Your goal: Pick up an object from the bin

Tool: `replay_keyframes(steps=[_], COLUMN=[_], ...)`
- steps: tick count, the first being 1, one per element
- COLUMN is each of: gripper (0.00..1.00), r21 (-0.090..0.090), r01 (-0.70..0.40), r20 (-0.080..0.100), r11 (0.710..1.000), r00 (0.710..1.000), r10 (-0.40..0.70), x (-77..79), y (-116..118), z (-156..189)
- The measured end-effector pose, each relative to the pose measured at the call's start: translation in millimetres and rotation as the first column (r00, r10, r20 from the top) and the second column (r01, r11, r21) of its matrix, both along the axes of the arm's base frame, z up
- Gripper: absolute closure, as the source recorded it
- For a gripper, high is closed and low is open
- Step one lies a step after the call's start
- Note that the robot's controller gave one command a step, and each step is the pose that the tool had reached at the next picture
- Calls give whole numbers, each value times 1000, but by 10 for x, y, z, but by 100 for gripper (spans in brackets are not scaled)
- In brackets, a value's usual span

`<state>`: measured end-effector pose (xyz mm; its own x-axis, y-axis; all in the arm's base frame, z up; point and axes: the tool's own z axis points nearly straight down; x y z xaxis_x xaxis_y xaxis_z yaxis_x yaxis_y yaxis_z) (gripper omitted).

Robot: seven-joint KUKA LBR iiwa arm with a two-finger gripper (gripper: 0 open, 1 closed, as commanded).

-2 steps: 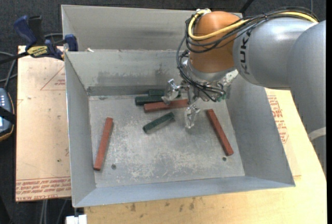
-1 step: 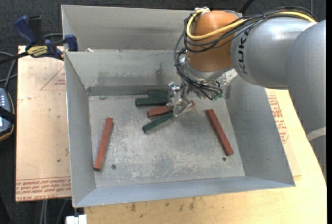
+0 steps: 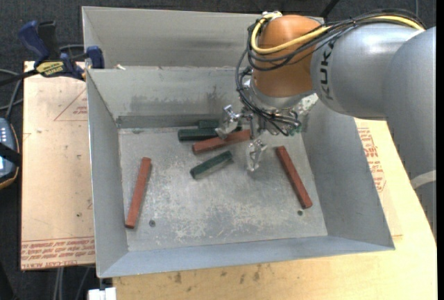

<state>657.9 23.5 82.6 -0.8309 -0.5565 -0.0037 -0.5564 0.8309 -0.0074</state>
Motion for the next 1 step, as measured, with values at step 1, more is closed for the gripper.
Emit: replay_keyframes(steps=[1], gripper=[100], r21=[10], r01=[1], r20=[22], r11=[1000], r00=[1000], r10=[-1], x=[34], y=[49], z=[5])
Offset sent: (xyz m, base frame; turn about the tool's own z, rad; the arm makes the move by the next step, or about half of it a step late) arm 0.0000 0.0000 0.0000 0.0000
